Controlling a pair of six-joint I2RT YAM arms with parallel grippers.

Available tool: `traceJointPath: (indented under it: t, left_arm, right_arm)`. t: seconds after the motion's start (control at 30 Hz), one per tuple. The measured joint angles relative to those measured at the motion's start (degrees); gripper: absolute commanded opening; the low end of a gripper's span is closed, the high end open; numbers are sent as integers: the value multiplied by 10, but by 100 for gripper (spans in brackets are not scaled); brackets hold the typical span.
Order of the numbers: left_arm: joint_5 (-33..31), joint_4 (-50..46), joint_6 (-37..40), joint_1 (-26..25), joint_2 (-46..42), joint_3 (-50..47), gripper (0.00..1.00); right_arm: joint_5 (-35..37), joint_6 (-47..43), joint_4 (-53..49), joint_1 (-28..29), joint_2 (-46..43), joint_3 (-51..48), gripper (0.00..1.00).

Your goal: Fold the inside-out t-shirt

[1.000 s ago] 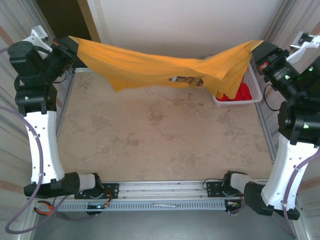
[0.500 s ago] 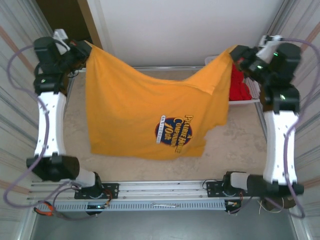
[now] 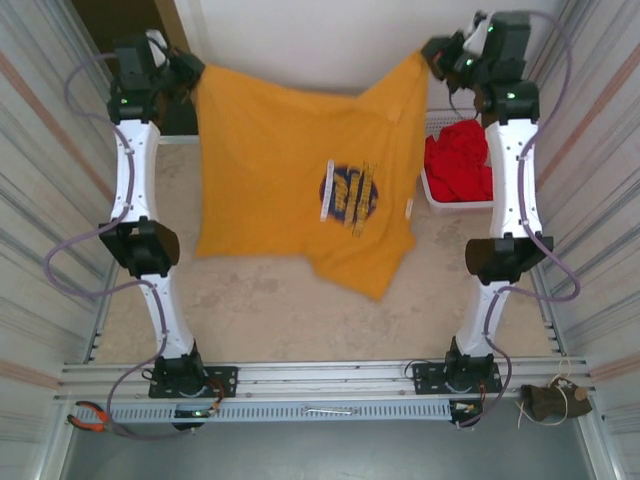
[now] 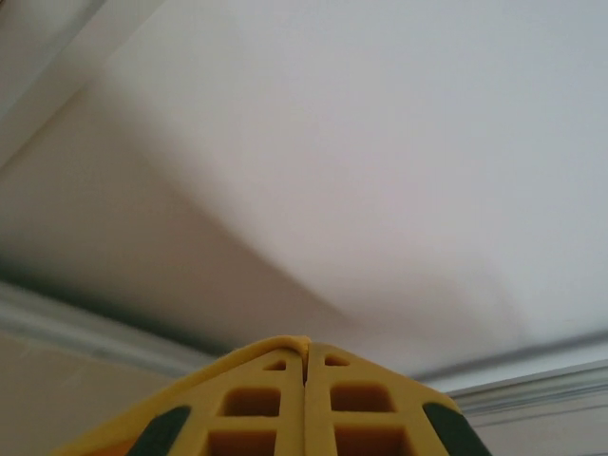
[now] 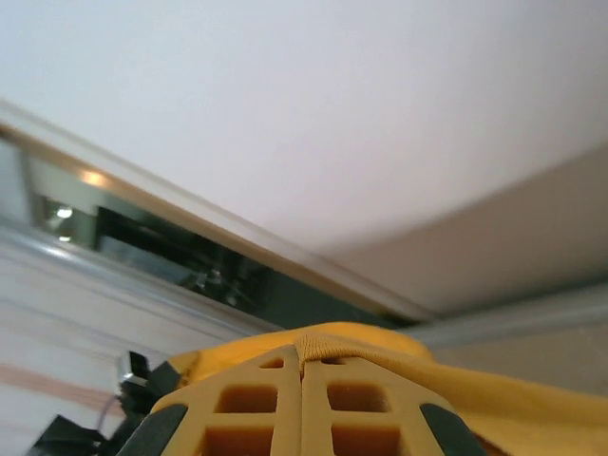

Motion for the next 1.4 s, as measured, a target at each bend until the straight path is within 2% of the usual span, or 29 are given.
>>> traceJointPath:
  t: [0.1, 0.2, 0.3, 0.5, 0.63, 0.73, 0.87, 1.0, 1.23, 1.4]
  left_arm:
    - [-4, 36, -14, -1, -59, -12, 0]
    - [-3, 74, -15, -1, -159, -122, 0]
    - [2, 109, -5, -1, -262, -272, 0]
    - [20, 160, 35, 10, -436, -650, 0]
    - [18, 147, 64, 37, -515, -900, 0]
    - [7, 122, 79, 50, -561, -1025, 0]
    - [-3, 93, 103, 52, -608, -1123, 0]
    - [-23, 52, 134, 56, -651, -1158, 0]
    - [-61, 2, 156, 65, -759, -1191, 0]
    - [-71, -23, 154, 65, -781, -1229, 2]
  right_arm:
    - [-4, 16, 42, -18, -90, -66, 0]
    - [0, 16, 75, -23, -211, -205, 0]
    - [4, 13, 114, -10, -334, -380, 0]
    - [43, 4, 157, 25, -579, -825, 0]
    - [104, 18, 120, 96, -720, -1088, 0]
    - [161, 47, 64, 158, -823, -1218, 0]
    - [226, 99, -2, 216, -933, -1302, 0]
    - [278, 149, -59, 262, -992, -1318, 0]
    - [323, 197, -132, 296, -1005, -1317, 0]
    - [342, 229, -174, 318, -1012, -1305, 0]
